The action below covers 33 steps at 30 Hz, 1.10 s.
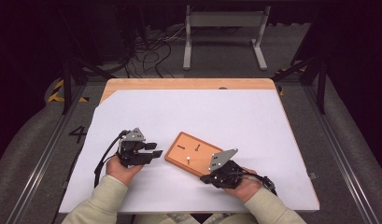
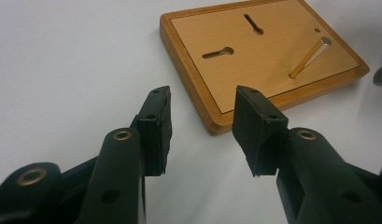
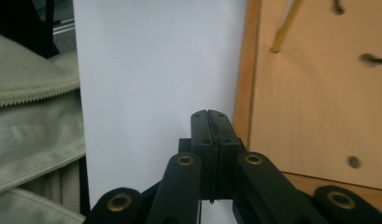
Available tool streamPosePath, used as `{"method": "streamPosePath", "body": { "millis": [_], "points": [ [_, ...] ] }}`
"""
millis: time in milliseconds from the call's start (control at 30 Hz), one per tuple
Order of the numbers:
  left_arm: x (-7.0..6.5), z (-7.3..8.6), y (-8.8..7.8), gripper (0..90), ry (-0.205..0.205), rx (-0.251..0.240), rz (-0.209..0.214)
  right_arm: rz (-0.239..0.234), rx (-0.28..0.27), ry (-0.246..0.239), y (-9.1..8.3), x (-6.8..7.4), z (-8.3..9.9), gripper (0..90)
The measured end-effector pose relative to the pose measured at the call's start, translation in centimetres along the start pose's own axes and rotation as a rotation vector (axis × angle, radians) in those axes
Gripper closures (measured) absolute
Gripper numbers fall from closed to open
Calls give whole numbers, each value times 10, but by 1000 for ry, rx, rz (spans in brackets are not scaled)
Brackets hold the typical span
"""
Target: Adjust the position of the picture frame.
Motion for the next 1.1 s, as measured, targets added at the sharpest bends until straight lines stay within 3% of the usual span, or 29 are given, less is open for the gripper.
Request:
{"method": "streamPosePath", "body": {
  "millis": [267, 367, 767, 1100],
  "points": [
    [0, 0, 0, 563, -5, 2, 5, 24, 68, -4, 7, -2, 5, 900],
    [0, 0, 0, 562, 1, 0, 3, 59, 94, -11, 7, -3, 6, 900],
    [1, 1, 1, 558, -1, 11, 7, 167, 83, 84, -11, -36, 19, 900],
    [0, 1, 2, 555, -11, 14, 8, 224, 71, 127, -20, -49, 25, 900]
  ]
}}
Point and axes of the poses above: each handheld gripper's, and its own axes: y roughly forward along the jaws, z roughly out of its underside, x roughly to its left, the point moved 2 cm from there along y, roughly forward along the jaws, and after that the axes turned 4 degrees about -x, right-handed, at the moved point
